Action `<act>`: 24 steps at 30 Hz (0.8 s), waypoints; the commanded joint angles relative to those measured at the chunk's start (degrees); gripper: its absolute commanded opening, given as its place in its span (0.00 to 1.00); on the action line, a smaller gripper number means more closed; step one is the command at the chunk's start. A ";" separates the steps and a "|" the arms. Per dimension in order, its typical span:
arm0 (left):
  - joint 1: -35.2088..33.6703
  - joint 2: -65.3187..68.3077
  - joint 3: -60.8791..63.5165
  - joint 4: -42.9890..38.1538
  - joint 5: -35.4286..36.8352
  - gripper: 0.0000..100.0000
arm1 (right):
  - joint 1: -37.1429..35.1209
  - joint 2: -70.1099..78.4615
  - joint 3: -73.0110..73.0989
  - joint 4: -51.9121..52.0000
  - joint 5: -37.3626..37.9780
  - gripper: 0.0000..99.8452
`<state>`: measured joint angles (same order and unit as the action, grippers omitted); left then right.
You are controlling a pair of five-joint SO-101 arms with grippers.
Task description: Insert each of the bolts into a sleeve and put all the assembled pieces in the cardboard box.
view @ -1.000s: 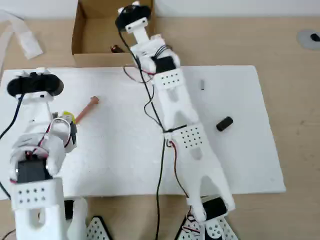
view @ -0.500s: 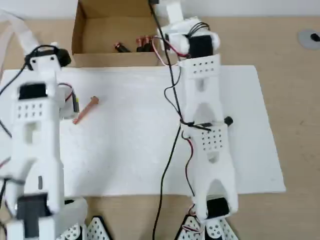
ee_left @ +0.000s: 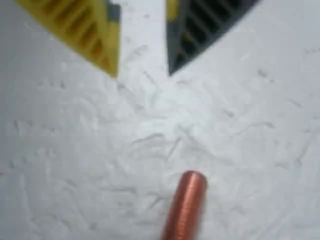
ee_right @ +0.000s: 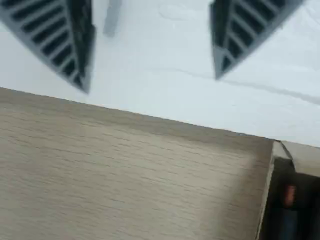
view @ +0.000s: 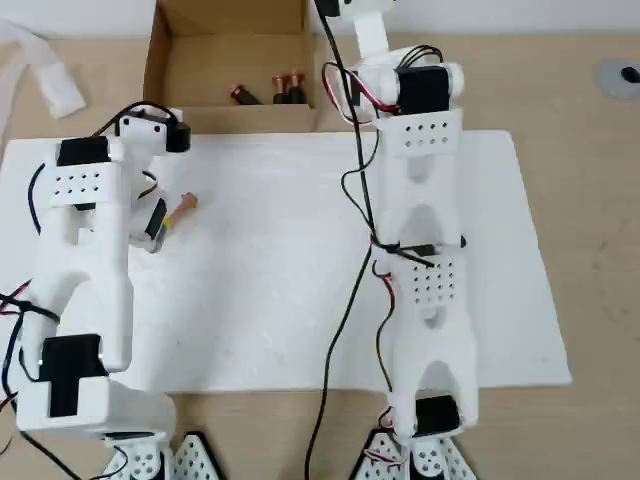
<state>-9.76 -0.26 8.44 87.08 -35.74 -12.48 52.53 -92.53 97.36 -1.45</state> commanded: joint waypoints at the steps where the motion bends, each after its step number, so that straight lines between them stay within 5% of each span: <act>1: 1.67 -0.31 -3.08 -2.55 -1.76 0.07 | 0.92 -4.88 -2.68 -0.18 -0.44 0.20; 12: 2.20 -0.22 8.88 -20.40 -11.34 0.07 | 1.10 -4.79 -2.33 -0.18 -0.44 0.20; 24: 6.33 -0.22 11.16 -24.35 -11.96 0.07 | 1.10 -1.89 -2.77 -0.18 -0.44 0.20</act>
<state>-5.10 -0.09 19.60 63.52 -47.52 -12.48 52.53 -92.53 97.36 -1.45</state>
